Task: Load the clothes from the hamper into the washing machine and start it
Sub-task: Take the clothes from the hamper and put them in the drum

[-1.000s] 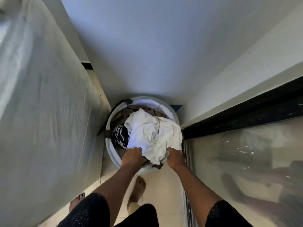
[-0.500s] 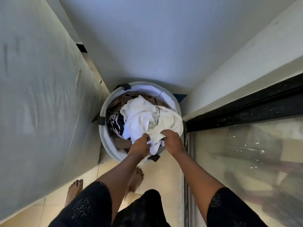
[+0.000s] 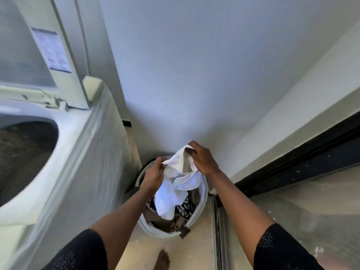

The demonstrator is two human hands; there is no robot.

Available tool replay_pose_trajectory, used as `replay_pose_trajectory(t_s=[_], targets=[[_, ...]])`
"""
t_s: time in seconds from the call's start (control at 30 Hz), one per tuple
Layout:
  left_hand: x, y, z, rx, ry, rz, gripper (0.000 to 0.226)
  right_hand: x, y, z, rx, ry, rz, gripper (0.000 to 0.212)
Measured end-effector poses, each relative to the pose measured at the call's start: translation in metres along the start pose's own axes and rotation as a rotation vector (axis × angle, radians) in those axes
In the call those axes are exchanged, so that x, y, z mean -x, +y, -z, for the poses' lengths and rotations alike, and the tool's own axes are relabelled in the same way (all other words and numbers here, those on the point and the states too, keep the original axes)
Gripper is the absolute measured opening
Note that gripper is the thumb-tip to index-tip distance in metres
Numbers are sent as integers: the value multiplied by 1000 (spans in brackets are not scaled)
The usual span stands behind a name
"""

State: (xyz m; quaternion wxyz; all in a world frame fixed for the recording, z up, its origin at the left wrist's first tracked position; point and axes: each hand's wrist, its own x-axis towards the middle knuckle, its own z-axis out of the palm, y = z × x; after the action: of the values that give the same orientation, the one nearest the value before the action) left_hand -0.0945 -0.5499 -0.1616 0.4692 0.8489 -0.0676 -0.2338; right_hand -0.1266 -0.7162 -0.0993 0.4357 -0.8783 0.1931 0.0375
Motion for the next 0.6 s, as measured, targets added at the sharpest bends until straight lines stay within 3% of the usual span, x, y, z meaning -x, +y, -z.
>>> replay_pose_trajectory(t_s=[0.13, 0.2, 0.27, 0.33, 0.4, 0.5, 0.6], targets=[[-1, 52, 51, -88, 72, -133, 22, 7, -49, 25, 72, -97, 65, 14], [4, 78, 81, -268, 59, -269, 23, 9, -70, 42, 113, -154, 84, 16], [14, 98, 111, -552, 88, -438, 49, 14, -90, 58, 44, -187, 91, 19], [22, 113, 138, -808, 115, -564, 88, 14, -106, 73, -50, -217, 92, 43], [30, 125, 158, -1031, 135, -669, 106, 18, -124, 88, 23, -256, 93, 65], [33, 136, 185, -1270, 271, -781, 92, 24, -158, 106, 424, -272, 183, 79], [33, 141, 207, -1235, 355, -823, 63, 24, -187, 117, 529, -111, 292, 54]])
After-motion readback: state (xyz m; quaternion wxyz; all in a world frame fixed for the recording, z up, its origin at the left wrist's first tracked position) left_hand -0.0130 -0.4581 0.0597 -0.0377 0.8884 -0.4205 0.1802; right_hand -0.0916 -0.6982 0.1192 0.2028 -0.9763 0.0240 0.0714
